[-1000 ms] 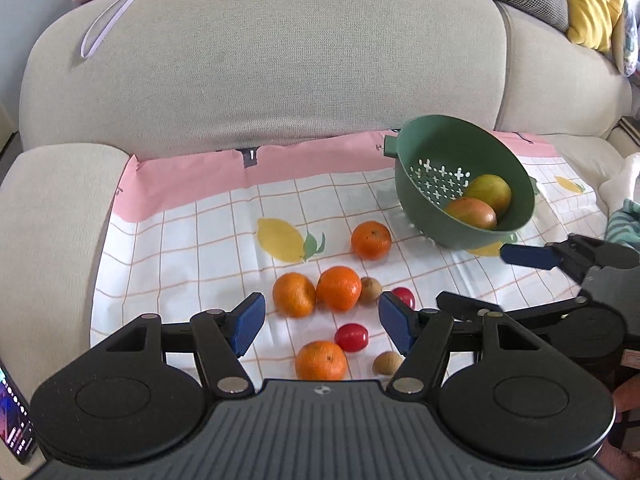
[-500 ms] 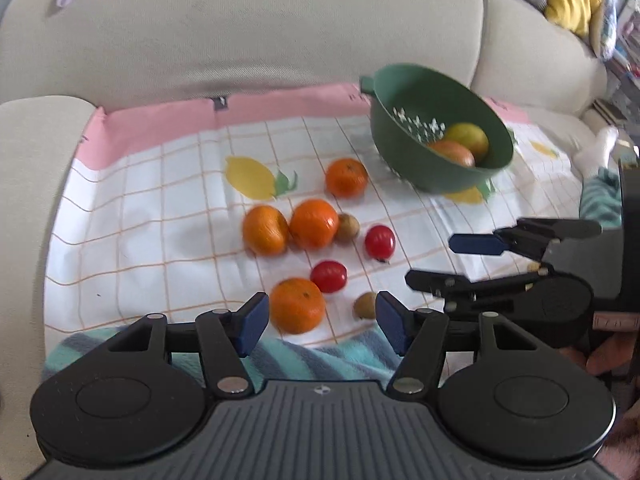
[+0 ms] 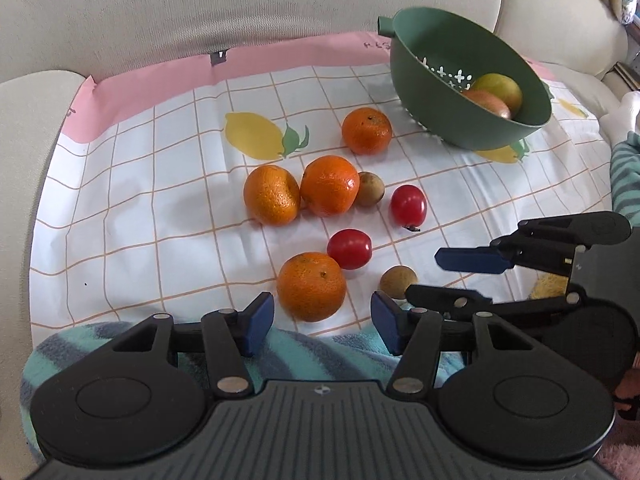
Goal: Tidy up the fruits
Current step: 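Grasp a mandarin with the left tool while the right tool grasps a brown kiwi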
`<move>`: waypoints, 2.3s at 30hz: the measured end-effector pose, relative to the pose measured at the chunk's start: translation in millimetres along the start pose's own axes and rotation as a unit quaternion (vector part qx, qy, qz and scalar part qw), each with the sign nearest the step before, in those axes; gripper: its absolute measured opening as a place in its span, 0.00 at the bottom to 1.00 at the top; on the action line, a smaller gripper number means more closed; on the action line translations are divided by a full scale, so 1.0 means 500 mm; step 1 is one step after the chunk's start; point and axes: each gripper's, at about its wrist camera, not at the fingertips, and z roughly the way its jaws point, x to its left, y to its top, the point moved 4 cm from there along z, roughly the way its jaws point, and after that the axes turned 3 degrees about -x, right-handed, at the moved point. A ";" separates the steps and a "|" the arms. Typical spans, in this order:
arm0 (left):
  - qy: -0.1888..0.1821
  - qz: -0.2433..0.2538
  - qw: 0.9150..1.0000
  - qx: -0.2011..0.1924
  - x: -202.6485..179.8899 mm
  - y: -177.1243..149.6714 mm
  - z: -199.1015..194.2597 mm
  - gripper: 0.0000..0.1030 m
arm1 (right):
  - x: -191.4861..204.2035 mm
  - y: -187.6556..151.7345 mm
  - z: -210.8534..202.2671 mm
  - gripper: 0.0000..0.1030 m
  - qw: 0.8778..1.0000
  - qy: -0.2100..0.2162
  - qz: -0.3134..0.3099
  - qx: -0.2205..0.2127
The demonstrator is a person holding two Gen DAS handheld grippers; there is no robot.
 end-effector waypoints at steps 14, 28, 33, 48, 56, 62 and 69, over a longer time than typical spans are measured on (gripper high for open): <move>0.001 -0.011 1.000 0.008 0.010 0.007 0.039 0.64 | 0.010 0.000 0.046 0.22 1.000 0.010 -0.004 0.022; 0.014 -0.012 1.000 0.019 0.009 0.006 0.071 0.59 | 0.012 0.002 0.053 0.22 1.000 0.013 -0.010 0.025; 0.011 -0.006 1.000 0.019 0.005 0.005 0.074 0.52 | 0.013 0.002 0.052 0.22 1.000 0.013 -0.011 0.026; 0.024 0.006 1.000 0.008 -0.007 -0.005 0.062 0.49 | 0.005 -0.006 0.030 0.22 1.000 -0.002 -0.016 0.022; 0.021 -0.008 1.000 -0.013 -0.008 -0.011 0.036 0.49 | 0.004 -0.009 0.011 0.22 1.000 -0.008 -0.020 0.015; 0.016 -0.023 0.999 -0.027 -0.011 -0.015 0.011 0.48 | 0.002 -0.010 -0.007 0.22 1.000 -0.012 -0.021 0.006; 0.008 -0.049 0.998 -0.040 -0.009 -0.014 -0.024 0.48 | -0.004 -0.010 -0.028 0.22 1.000 -0.016 -0.020 -0.006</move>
